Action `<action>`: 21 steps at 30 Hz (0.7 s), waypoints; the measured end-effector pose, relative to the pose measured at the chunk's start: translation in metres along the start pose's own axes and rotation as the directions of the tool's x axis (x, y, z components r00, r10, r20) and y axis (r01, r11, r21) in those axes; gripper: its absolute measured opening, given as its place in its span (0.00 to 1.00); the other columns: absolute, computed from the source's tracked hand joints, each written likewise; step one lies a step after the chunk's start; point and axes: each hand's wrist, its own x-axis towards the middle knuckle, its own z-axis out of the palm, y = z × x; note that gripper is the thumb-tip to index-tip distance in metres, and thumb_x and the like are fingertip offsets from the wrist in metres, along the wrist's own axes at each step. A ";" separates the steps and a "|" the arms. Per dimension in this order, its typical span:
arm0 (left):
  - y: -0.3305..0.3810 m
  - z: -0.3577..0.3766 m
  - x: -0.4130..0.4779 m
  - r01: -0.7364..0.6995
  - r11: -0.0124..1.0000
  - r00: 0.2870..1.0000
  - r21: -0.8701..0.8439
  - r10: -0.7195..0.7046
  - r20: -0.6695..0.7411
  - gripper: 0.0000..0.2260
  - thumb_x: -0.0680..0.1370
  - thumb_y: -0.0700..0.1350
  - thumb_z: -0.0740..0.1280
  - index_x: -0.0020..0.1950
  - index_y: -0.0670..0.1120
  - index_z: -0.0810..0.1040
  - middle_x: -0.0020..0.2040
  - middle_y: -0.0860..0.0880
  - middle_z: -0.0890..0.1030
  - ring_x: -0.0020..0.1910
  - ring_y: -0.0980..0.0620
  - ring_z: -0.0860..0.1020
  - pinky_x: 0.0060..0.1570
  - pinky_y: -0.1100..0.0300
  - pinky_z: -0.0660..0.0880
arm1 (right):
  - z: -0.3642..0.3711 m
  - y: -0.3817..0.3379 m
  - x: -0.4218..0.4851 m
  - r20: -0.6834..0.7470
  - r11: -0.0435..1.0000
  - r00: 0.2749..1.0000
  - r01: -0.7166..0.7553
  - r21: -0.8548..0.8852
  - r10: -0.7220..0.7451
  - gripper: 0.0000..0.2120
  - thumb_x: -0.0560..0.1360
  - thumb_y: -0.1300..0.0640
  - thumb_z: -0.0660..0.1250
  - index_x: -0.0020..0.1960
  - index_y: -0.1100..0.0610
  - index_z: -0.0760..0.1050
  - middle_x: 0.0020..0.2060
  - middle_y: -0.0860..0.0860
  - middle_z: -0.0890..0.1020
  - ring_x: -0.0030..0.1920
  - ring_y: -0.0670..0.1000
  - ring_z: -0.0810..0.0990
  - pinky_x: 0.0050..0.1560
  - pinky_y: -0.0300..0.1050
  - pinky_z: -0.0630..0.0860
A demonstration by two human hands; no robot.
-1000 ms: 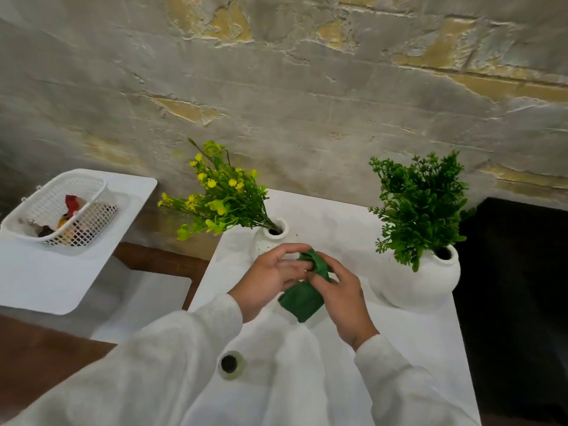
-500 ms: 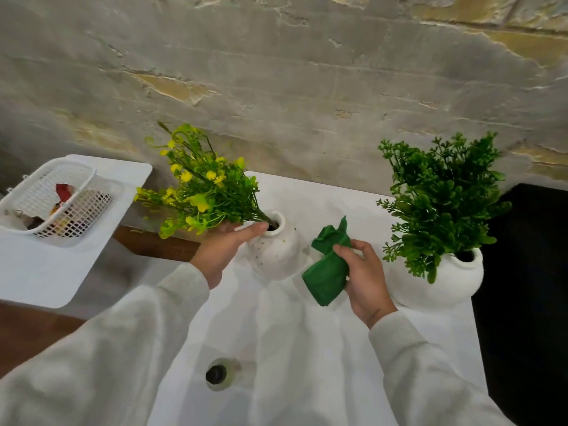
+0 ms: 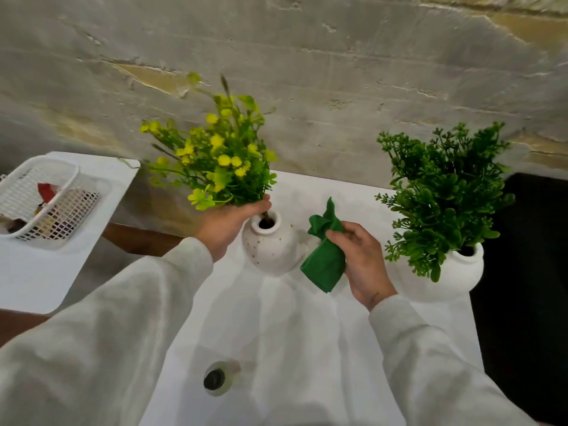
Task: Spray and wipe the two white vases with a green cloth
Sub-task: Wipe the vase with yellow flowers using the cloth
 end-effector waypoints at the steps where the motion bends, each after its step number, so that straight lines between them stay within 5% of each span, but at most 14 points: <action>1: 0.000 0.001 0.000 0.008 0.999 1.000 0.032 -0.009 0.024 0.16 0.66 0.52 0.77 0.52 0.51 0.85 0.53 0.59 0.83 0.59 0.59 0.77 0.59 0.65 0.68 | 0.001 -0.001 0.001 -0.003 1.000 1.000 0.003 -0.002 -0.003 0.11 0.74 0.63 0.72 0.56 0.60 0.80 0.53 0.61 0.83 0.49 0.54 0.82 0.56 0.53 0.78; 4: 0.001 0.006 -0.007 0.021 0.998 0.998 0.055 -0.023 0.050 0.11 0.72 0.47 0.75 0.51 0.53 0.77 0.44 0.63 0.77 0.47 0.63 0.76 0.45 0.75 0.68 | 0.006 -0.001 0.005 -0.007 1.000 1.000 0.004 -0.024 -0.004 0.11 0.74 0.62 0.73 0.56 0.59 0.81 0.53 0.60 0.84 0.48 0.52 0.83 0.51 0.46 0.80; 9: -0.012 0.005 -0.005 -0.007 0.995 0.999 0.101 0.012 -0.045 0.22 0.56 0.53 0.81 0.46 0.50 0.82 0.48 0.54 0.84 0.52 0.52 0.81 0.58 0.54 0.76 | 0.024 -0.001 0.008 0.003 0.991 0.999 0.054 -0.121 -0.054 0.10 0.73 0.60 0.74 0.54 0.55 0.83 0.51 0.53 0.85 0.52 0.53 0.84 0.53 0.44 0.81; 15: -0.015 0.001 -0.010 0.015 0.990 0.999 0.142 -0.020 0.031 0.20 0.62 0.55 0.80 0.51 0.50 0.83 0.51 0.54 0.84 0.55 0.53 0.80 0.61 0.53 0.74 | 0.041 0.013 0.002 0.220 0.922 0.970 0.181 -0.344 -0.108 0.17 0.75 0.55 0.71 0.63 0.43 0.80 0.59 0.41 0.82 0.60 0.44 0.80 0.64 0.45 0.76; 18: -0.015 0.000 -0.011 -0.006 0.990 0.995 0.142 -0.009 0.101 0.30 0.56 0.58 0.82 0.57 0.52 0.82 0.56 0.56 0.83 0.60 0.55 0.78 0.66 0.50 0.70 | 0.040 0.021 -0.001 0.200 0.877 0.974 0.185 -0.443 -0.105 0.18 0.77 0.53 0.68 0.66 0.42 0.77 0.64 0.39 0.79 0.64 0.43 0.76 0.68 0.44 0.72; 21: -0.011 0.001 -0.020 -0.058 0.985 0.990 0.160 0.036 0.138 0.23 0.63 0.50 0.81 0.56 0.56 0.81 0.56 0.61 0.82 0.58 0.63 0.77 0.68 0.51 0.68 | 0.036 0.024 -0.003 0.151 0.873 0.983 0.164 -0.459 -0.106 0.17 0.77 0.54 0.68 0.65 0.43 0.78 0.61 0.40 0.81 0.61 0.44 0.78 0.67 0.48 0.74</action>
